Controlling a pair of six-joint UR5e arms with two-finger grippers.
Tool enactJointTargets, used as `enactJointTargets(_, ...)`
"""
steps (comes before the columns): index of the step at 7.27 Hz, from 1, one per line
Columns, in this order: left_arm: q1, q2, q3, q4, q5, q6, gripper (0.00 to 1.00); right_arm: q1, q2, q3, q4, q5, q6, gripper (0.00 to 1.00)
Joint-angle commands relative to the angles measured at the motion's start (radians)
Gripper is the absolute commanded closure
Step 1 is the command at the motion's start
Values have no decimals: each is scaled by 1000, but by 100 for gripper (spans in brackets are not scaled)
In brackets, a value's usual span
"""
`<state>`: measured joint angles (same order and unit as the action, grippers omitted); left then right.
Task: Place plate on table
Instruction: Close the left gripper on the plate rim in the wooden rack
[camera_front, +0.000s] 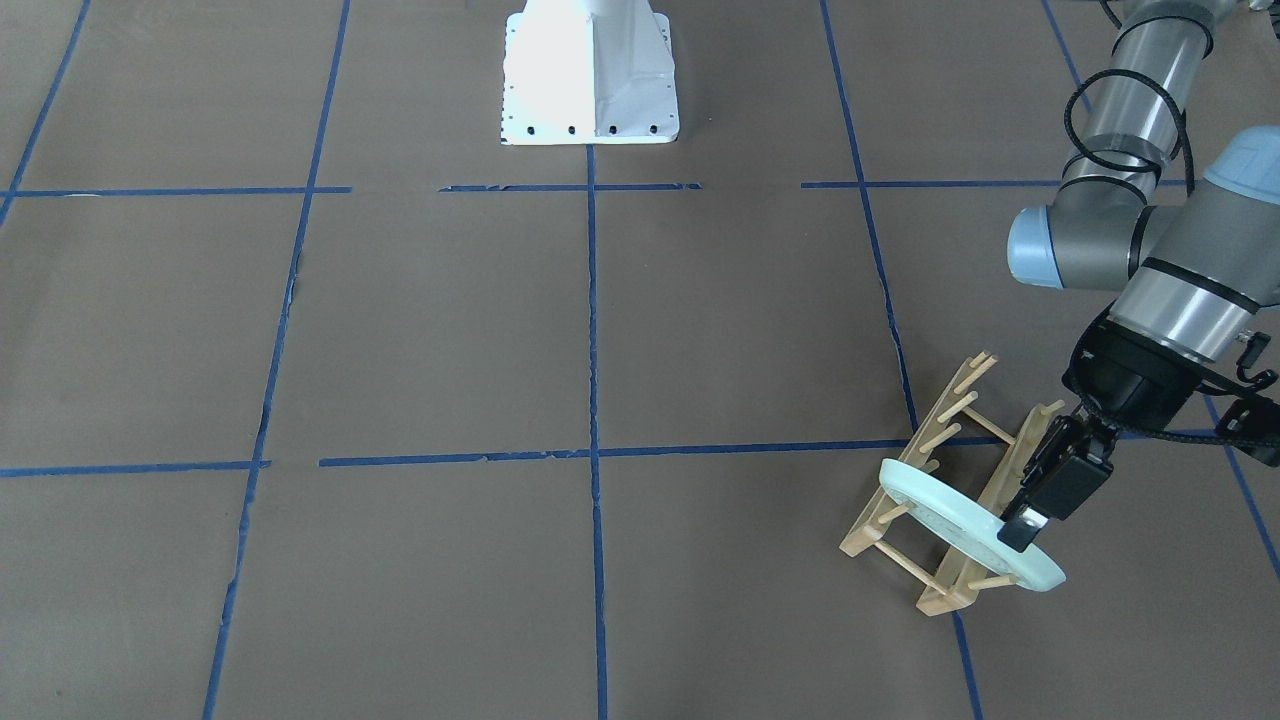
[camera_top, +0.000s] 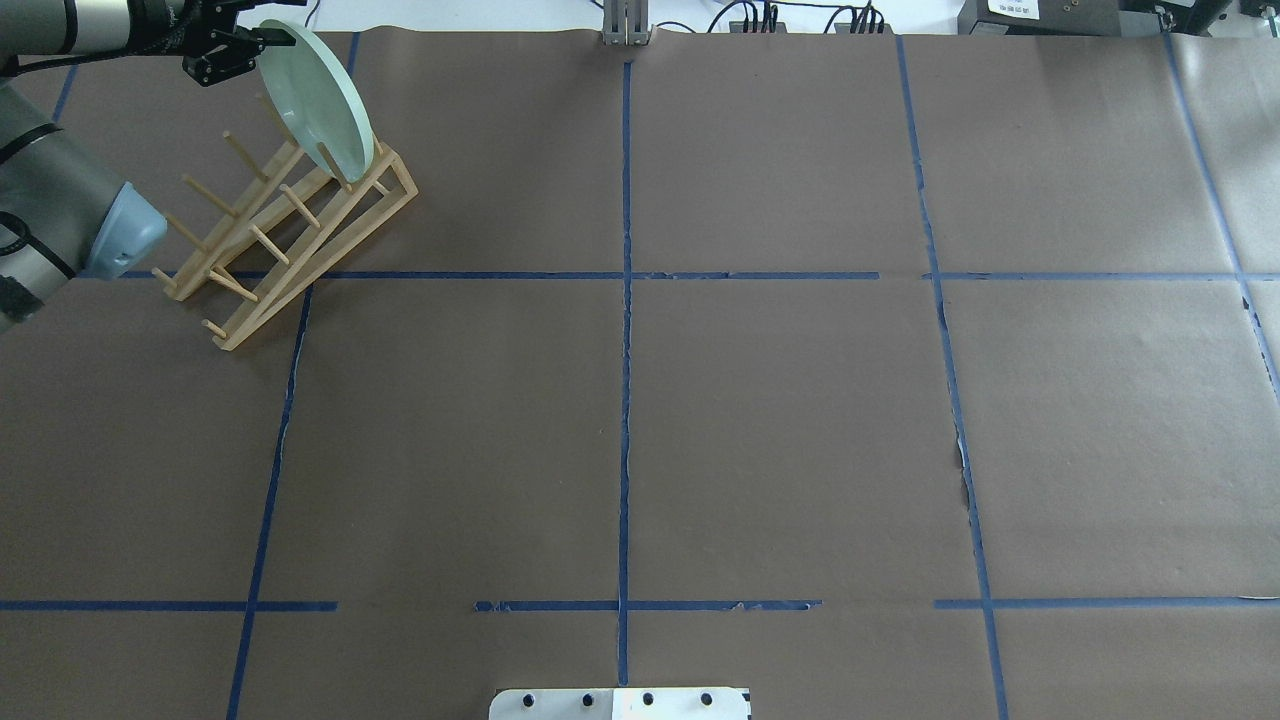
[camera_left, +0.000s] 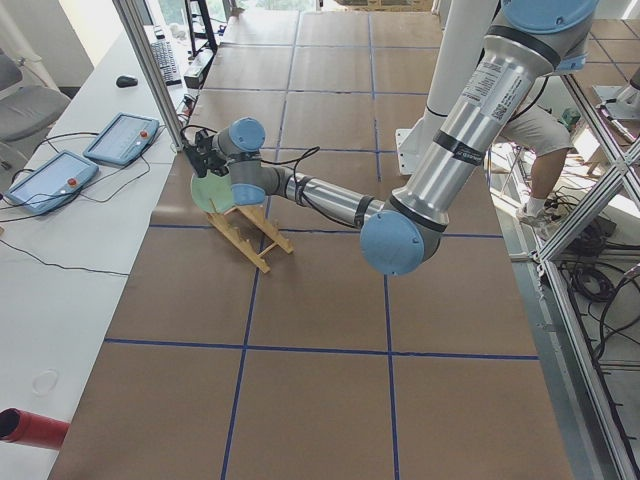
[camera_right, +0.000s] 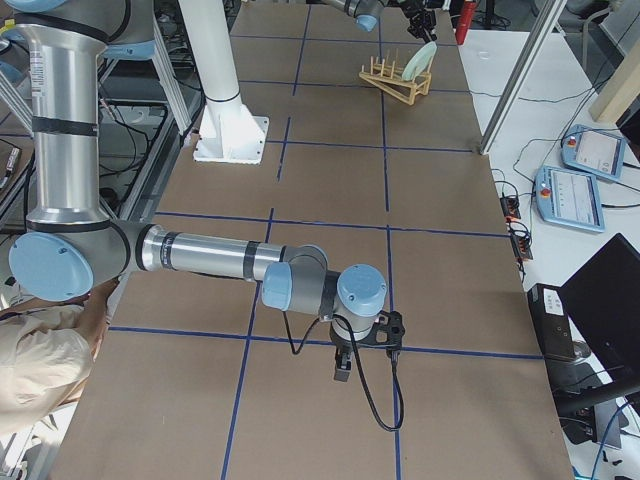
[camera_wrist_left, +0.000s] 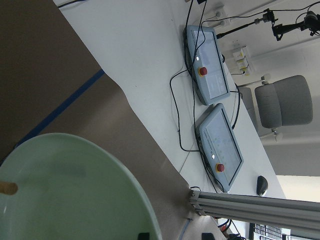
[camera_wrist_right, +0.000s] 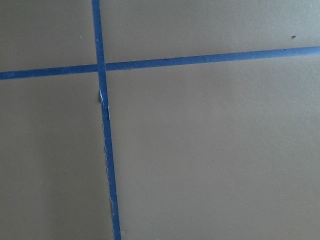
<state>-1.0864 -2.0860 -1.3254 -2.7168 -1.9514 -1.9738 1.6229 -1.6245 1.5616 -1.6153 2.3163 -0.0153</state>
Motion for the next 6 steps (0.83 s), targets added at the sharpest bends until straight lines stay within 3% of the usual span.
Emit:
enactJointTargets(1,0,0,0,0,2,1,68,0,0,0,0,0,0,0)
enactJointTargets(6,8,1,0,0,2,3,68,0,0,0,0,0,0,0)
